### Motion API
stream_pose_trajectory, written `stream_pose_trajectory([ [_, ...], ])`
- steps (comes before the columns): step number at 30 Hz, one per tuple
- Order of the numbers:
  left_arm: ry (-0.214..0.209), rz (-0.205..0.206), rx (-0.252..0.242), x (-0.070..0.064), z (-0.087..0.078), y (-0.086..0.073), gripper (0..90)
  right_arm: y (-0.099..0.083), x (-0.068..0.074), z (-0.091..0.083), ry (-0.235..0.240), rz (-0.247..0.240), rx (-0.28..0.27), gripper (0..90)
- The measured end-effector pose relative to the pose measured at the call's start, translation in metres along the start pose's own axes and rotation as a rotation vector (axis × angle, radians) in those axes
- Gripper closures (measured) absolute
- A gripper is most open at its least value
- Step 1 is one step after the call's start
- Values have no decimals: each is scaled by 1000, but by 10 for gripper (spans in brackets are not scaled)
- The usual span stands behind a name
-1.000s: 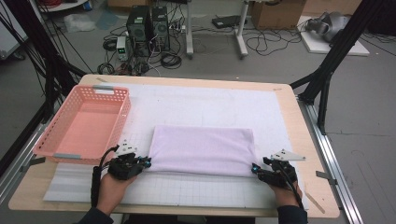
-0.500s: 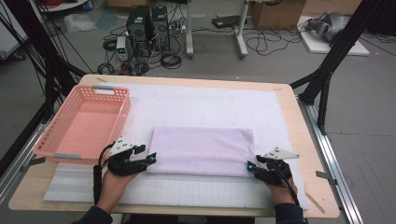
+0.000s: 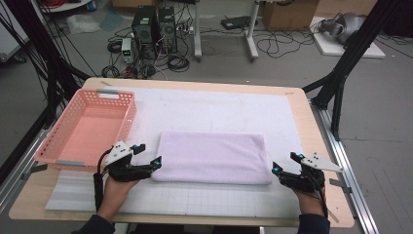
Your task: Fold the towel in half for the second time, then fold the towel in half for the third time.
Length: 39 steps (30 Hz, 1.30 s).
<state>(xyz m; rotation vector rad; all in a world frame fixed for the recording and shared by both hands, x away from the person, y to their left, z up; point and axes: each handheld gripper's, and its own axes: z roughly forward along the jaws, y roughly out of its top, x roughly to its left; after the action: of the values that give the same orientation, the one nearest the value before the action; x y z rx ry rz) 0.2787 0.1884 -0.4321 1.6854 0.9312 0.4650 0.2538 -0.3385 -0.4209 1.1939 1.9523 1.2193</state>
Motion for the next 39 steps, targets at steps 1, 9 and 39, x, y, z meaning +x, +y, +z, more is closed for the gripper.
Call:
stream_pose_trajectory([
  [1,5,-3,1,0,0,0,189,0,1,1,0,-8,5,182],
  [9,-10,-5,27,-2,4,-1,191,0,0,1,-8,-17,9,175],
  [39,-23,-70,284,-9,6,-20,338,0,5,7,38,-14,26,175],
])
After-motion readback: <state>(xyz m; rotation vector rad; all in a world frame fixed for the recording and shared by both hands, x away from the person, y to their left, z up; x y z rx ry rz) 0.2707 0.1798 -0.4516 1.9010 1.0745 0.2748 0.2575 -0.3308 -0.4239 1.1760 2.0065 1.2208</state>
